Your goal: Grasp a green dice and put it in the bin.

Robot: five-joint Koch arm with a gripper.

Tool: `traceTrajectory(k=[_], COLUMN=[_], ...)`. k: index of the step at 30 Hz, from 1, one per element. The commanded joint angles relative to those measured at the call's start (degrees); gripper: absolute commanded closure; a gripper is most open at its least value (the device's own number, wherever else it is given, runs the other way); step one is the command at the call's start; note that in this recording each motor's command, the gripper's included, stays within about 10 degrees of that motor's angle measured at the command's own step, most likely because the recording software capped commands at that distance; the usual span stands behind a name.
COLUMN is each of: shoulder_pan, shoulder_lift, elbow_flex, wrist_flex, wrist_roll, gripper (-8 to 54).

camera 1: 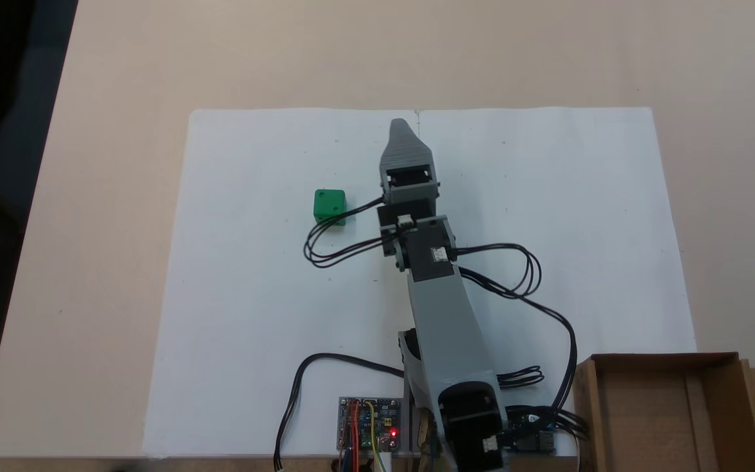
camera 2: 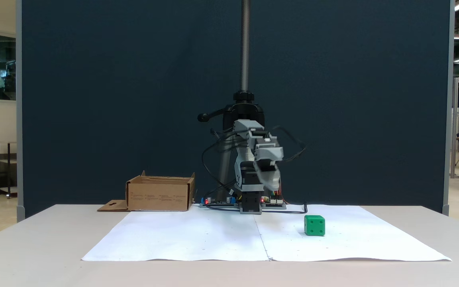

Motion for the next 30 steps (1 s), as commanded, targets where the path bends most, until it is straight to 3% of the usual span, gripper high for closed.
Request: traceTrajectory(k=[1, 13, 17, 30], shoulder_pan=[-2.02, -8.35, -10.46, -13.36], shoulder_lift=[0.7, -17.23, -23.2, -35.33], elbow_flex=[-5.19, -23.47, -27.6, -41.48], wrist_flex=[9.21, 44.56, 44.91, 49.13], wrist_roll=[9.14, 28.28, 33.93, 35.86], gripper=[5.2, 5.2, 5.2, 6.8])
